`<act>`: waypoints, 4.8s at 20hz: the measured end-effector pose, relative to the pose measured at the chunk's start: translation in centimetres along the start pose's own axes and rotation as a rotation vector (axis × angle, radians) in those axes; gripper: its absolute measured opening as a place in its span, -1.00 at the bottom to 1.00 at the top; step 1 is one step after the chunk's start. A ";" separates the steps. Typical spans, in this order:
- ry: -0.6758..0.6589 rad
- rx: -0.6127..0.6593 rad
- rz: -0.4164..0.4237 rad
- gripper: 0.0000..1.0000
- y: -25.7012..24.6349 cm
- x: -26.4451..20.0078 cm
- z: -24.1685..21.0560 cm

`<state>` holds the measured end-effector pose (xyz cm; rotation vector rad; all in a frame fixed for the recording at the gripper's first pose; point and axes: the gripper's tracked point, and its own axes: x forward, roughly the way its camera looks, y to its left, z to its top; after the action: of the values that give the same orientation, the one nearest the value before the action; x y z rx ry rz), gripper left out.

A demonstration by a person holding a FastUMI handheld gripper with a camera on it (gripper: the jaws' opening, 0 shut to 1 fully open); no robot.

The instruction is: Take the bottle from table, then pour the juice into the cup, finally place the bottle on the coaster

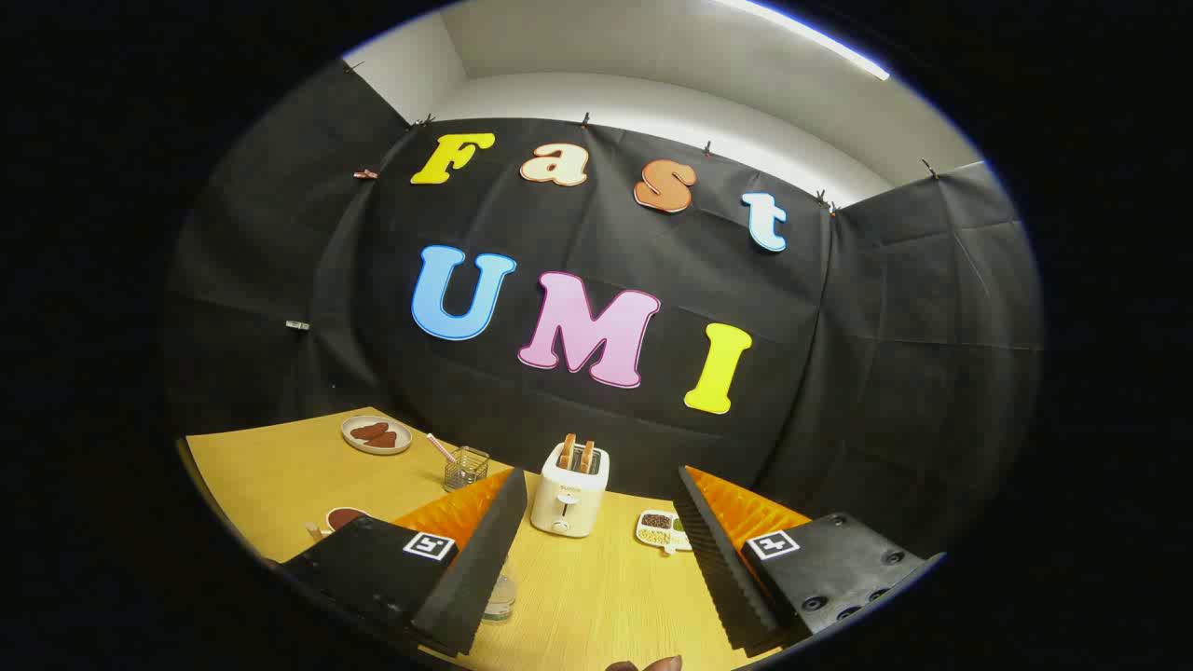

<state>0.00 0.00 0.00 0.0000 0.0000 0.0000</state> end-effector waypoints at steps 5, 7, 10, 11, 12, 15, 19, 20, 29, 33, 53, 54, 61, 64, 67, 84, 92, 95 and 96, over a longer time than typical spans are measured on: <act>-0.002 0.002 0.006 0.95 -0.6 0.5 -0.1; -0.002 0.007 0.004 0.94 -1.0 0.5 -0.1; -0.001 0.017 -0.003 0.95 -1.5 0.6 -0.2; 0.001 0.019 -0.004 0.95 -1.6 0.6 -0.3; 0.005 0.019 -0.003 0.94 -1.6 0.5 -0.4; 0.005 0.014 -0.004 0.94 -1.8 0.3 -0.4; 0.003 0.001 0.006 0.95 -1.6 0.2 -0.3; 0.000 0.002 0.006 0.94 -1.5 0.2 -0.1; 0.015 0.026 -0.001 0.95 -2.1 -0.4 -0.8; 0.025 0.003 -0.001 0.95 -2.5 -0.9 -1.1; -0.033 0.142 0.113 0.95 2.7 -0.9 -2.8; -0.027 0.161 0.134 0.94 3.6 -1.1 -3.9; 0.022 0.192 0.236 0.95 8.3 -1.4 -11.9; 0.028 0.188 0.262 0.95 9.2 -1.1 -15.0; 0.029 0.179 0.278 0.95 10.0 -0.9 -17.1; 0.096 0.259 0.262 0.54 13.0 6.1 -23.2; 0.106 0.055 0.252 0.39 12.0 6.3 -19.8; 0.148 -0.042 0.244 0.39 11.7 6.3 -19.3; 0.147 -0.064 0.247 0.39 11.8 6.2 -18.6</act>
<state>6.21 11.80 -18.62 -0.0636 0.1469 0.2467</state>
